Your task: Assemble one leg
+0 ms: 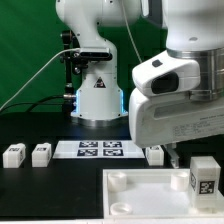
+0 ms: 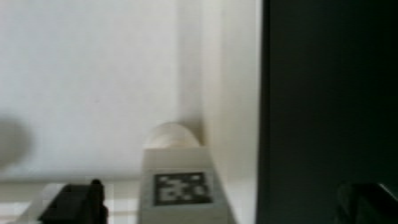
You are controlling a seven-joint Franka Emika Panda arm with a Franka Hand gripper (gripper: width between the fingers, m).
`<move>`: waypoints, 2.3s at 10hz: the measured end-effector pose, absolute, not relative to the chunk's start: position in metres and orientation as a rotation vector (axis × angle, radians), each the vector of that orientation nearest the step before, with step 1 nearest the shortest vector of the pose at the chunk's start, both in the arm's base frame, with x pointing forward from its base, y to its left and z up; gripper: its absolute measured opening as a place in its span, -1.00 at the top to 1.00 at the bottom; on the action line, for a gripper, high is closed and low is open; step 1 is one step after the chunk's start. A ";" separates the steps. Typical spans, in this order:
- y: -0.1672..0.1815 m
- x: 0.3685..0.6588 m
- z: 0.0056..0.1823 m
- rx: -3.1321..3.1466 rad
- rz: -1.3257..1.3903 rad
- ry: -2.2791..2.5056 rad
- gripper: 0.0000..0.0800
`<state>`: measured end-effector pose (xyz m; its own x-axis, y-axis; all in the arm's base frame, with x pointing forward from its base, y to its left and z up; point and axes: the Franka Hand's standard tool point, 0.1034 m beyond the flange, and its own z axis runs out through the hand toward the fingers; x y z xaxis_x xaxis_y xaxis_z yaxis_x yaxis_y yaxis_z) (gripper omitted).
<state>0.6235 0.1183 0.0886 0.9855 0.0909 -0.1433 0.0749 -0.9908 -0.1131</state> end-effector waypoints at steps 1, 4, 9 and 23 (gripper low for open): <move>0.116 0.631 0.088 -3.066 0.213 -0.148 -0.62; 0.114 0.634 0.082 -3.085 0.202 -0.130 -0.62; 0.112 0.631 0.076 -3.002 0.248 0.134 -0.31; 0.129 0.637 0.072 -2.164 0.195 2.160 0.27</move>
Offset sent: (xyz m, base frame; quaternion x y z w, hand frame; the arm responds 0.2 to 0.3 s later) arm 0.0157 -0.0048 -0.0066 0.0300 0.0001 0.0645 0.9975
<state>0.6366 0.1287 0.0721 -0.0009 -0.9895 -0.1447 -0.9994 -0.0042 0.0348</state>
